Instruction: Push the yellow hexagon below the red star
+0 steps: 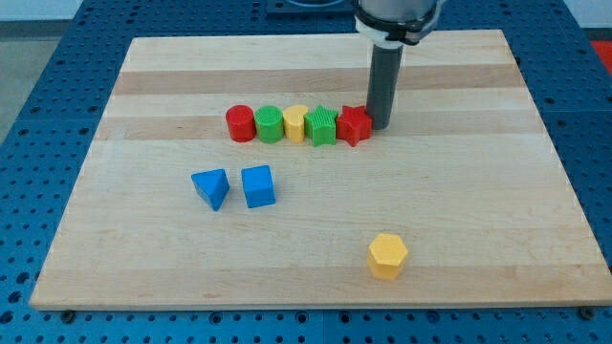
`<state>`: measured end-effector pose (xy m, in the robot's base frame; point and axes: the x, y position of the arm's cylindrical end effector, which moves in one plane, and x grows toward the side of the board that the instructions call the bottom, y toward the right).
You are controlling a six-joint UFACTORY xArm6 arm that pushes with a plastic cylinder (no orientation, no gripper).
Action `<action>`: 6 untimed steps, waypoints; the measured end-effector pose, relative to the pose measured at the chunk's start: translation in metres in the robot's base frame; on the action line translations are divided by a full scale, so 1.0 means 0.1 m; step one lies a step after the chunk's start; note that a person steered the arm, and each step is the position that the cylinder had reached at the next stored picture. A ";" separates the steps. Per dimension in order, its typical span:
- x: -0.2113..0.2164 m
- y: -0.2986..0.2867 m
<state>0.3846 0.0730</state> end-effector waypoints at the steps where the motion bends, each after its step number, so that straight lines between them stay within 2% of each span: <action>1: 0.00 -0.04; 2: 0.00 -0.04; 4: 0.11 0.87; 5: 0.63 0.98; 6: 1.22 0.83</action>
